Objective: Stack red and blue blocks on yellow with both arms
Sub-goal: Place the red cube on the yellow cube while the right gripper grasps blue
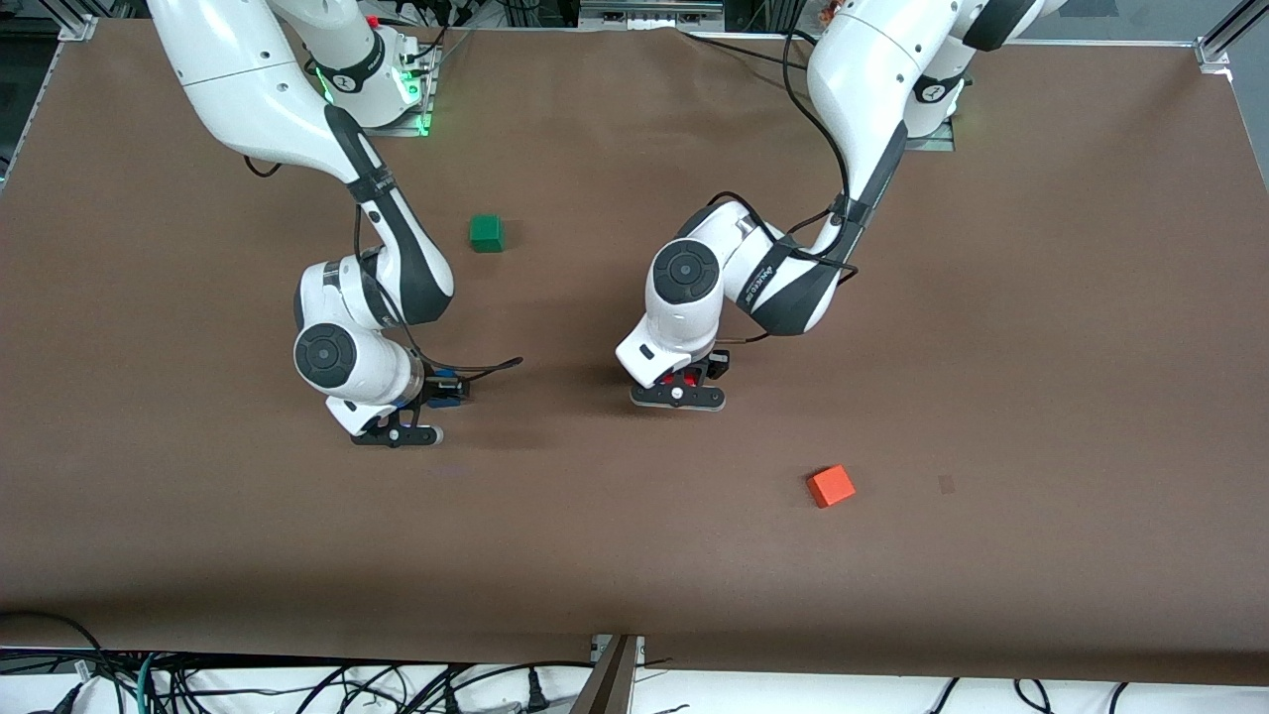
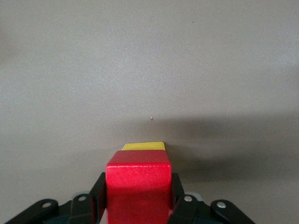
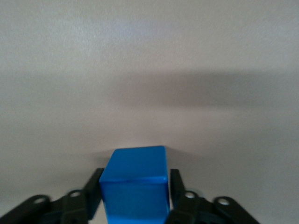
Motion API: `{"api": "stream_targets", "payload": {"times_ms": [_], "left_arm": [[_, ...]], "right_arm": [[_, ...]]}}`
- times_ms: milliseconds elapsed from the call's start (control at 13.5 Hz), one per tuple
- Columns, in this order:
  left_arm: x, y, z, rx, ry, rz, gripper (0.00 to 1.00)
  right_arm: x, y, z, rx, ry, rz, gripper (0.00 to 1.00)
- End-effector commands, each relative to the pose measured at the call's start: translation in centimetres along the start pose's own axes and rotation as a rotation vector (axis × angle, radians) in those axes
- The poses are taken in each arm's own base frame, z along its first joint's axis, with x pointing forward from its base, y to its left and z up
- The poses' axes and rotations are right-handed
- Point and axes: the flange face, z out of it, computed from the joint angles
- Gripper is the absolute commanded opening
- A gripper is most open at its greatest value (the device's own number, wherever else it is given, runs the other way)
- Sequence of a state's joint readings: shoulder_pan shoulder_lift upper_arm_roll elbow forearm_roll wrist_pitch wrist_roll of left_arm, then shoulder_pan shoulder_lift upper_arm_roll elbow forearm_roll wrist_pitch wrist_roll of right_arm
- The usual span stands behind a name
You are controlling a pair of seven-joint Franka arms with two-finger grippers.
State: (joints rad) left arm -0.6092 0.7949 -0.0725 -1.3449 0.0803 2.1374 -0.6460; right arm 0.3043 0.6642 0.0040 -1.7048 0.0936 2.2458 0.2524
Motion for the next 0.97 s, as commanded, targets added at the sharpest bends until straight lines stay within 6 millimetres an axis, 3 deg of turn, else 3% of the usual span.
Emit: {"api": "stream_targets", "payload": {"times_ms": [0,149,223,297,520,595,743,892], "left_arm": [[-0.6,0.0,0.2,0.03,0.003,-0.003,0.06],[-0.9,0.1,0.6,0.034,-0.003,-0.001,0.15],[-0.9,0.0,0.6,0.036,-0.008,0.0,0.71],[-0.9,0.0,0.6,0.032,-0.014,-0.009,1.0],[0.2,-1.0,-2.2,0.019,0.009,-0.033,1.0],[0.8,-2.0,-3.8,0.028,0.006,-0.047,1.0],[2.9,-5.4,-8.7,0.031,0.009,-0.104,1.0],[5.6,-11.0,-14.6,0.02,0.037,-0.187,1.0]], "right_arm": [[-1.0,-1.9,-1.4,0.014,-0.04,0.039,0.44],[-1.2,-2.9,-2.9,0.021,-0.042,0.037,0.32],[-1.1,-3.4,-4.3,0.028,-0.03,0.033,0.31],[-1.3,-4.4,-5.7,0.031,-0.045,0.024,0.31],[-0.6,-7.3,-12.4,0.033,-0.069,0.037,0.31],[-0.6,-8.1,-13.3,0.031,-0.074,0.025,0.31],[-1.1,-9.9,-14.0,0.03,-0.066,0.003,0.32],[-2.0,-13.1,-14.5,0.032,-0.045,0.007,0.32]]}}
